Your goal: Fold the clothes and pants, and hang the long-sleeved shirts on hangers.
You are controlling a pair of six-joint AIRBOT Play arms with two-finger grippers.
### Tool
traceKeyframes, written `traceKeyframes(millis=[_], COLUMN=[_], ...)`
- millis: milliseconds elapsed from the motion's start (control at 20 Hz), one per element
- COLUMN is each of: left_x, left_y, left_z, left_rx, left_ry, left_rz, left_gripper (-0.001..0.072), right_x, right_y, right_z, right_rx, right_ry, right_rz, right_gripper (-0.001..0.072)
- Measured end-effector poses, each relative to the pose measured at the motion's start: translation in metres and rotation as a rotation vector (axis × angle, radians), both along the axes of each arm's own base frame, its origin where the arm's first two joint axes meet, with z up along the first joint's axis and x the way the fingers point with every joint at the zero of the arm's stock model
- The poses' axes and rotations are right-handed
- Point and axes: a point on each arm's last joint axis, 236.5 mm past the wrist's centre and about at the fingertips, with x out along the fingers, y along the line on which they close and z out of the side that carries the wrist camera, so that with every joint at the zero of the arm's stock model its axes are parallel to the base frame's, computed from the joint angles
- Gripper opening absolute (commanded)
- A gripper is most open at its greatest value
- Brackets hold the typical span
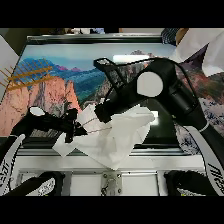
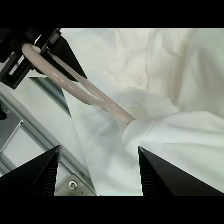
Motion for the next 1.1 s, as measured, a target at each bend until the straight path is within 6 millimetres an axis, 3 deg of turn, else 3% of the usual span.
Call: traceKeyframes(millis=[200,450,550,750,900,1100], left_x=[-0.001,-0.004,-0.004,-0.005,-0.006,-0.009], left_y=[0.0,-0.001,-0.001,-0.001,-0.001,-0.002], left_z=[0.0,0.002,0.002,0.002,0.003,0.004], left_rx=[-0.002,-0.007,-0.008,-0.009,-0.012,-0.016], left_ry=[0.003,0.012,0.012,0.015,0.02,0.035], left_rz=[-0.004,-0.013,-0.013,-0.016,-0.018,-0.022], left_gripper=[0.0018,0.0018,0.0018,0.0018,0.0018,0.0017], right_x=[0.009,0.029,0.03,0.03,0.031,0.024], right_y=[-0.035,-0.117,-0.149,-0.194,-0.214,-0.219], right_z=[0.02,0.037,0.03,0.008,-0.011,-0.037], right_rx=[0.05,0.106,0.159,0.341,0.463,0.54], right_ry=[-0.002,-0.042,-0.034,-0.028,-0.056,-0.101], right_rz=[0.04,-0.03,-0.078,-0.164,-0.198,-0.163], right_gripper=[0.0533,0.0532,0.0532,0.0532,0.0532,0.0532])
